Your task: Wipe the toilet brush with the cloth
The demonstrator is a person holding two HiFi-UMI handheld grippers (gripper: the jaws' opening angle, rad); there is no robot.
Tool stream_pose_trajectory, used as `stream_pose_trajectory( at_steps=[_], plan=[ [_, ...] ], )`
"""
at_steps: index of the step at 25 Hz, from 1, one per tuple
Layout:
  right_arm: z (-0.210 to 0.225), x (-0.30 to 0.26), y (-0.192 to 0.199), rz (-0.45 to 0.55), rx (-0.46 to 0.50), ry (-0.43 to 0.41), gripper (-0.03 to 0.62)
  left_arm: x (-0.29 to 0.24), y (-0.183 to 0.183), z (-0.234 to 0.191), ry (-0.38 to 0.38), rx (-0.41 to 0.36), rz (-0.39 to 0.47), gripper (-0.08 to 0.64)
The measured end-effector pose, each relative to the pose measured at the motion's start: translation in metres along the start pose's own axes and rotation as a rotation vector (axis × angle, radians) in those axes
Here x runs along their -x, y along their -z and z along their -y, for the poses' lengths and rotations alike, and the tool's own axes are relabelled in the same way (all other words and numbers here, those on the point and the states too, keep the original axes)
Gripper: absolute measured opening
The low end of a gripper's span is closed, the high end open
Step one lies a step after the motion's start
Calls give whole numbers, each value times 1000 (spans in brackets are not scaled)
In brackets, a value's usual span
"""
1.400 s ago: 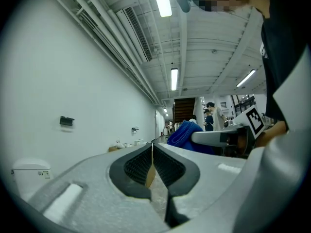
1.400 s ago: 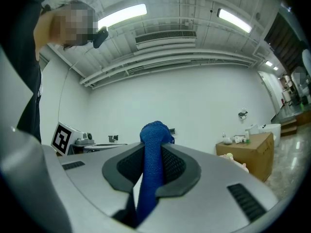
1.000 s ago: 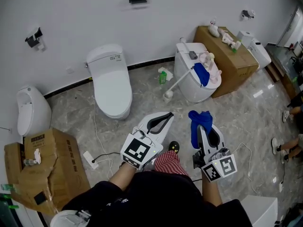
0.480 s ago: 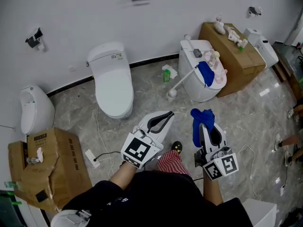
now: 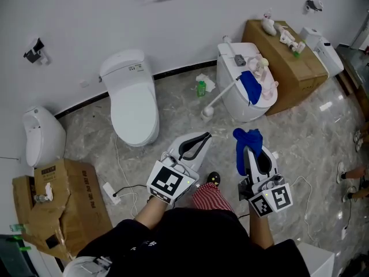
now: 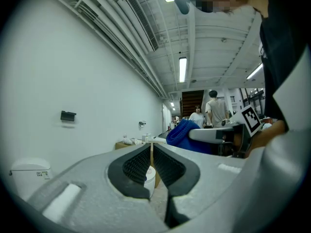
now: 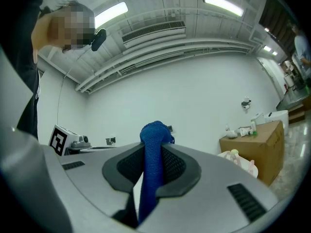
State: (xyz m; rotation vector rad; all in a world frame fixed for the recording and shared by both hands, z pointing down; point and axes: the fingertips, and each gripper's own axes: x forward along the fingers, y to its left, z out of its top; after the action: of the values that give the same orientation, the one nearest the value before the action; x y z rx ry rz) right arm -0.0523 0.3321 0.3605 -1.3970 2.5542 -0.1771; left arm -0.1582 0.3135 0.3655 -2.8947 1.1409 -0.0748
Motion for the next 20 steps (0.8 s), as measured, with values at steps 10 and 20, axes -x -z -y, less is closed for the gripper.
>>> stream_pose_trajectory(
  at_steps=[10, 20],
  plan=[
    [60, -26, -5, -4, -13, 13, 64, -65, -1, -13, 14, -12, -15, 6],
    [111, -49, -15, -6, -18, 16, 64, -122, -6, -25, 23, -10, -23, 6]
  ],
)
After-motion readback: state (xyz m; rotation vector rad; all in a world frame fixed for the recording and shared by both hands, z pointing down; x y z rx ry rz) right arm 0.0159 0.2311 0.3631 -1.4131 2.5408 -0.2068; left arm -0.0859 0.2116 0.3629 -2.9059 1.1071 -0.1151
